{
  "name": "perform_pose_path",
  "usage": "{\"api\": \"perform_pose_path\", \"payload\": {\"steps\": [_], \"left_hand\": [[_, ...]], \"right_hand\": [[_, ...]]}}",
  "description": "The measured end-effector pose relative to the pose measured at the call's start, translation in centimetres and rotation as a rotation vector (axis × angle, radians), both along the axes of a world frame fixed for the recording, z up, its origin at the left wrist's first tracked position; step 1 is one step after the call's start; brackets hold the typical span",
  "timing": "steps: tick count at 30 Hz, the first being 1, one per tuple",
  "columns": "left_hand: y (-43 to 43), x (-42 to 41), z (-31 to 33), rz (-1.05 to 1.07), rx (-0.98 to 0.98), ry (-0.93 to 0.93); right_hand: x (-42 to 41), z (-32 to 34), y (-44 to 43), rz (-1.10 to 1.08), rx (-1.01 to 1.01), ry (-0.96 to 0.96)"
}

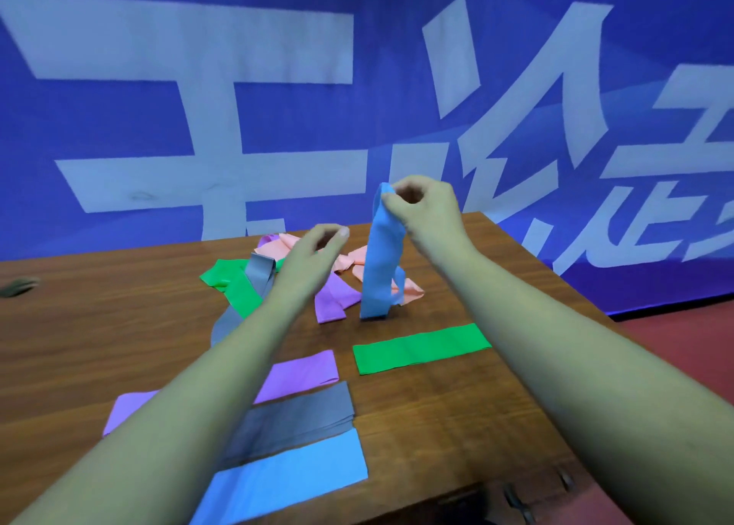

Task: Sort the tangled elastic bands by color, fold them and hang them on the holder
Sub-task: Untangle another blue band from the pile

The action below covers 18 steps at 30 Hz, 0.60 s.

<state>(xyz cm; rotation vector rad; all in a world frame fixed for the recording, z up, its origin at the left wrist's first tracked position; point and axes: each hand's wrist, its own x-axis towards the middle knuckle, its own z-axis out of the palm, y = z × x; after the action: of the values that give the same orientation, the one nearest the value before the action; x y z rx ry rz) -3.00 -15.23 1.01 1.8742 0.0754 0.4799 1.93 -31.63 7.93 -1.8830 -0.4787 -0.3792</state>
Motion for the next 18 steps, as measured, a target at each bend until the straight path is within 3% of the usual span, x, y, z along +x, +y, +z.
{"api": "perform_pose_path", "payload": {"steps": [7,11,18], "left_hand": [[-1.2,-3.2,3.1,-0.340,-0.075,0.022],[-1.6,-4.9,2.8,-0.329,0.030,-0.001],[-1.9,-8.4,3.7,-0.381,-0.136,0.036]], "right_hand": [[-4.2,5.6,-1.0,0.035,0.110,0.008],[-6.3,7.2,-1.4,0.093,0.206,0.118],[-8.2,7.3,-2.6,0.121,0.137,0.197]]}}
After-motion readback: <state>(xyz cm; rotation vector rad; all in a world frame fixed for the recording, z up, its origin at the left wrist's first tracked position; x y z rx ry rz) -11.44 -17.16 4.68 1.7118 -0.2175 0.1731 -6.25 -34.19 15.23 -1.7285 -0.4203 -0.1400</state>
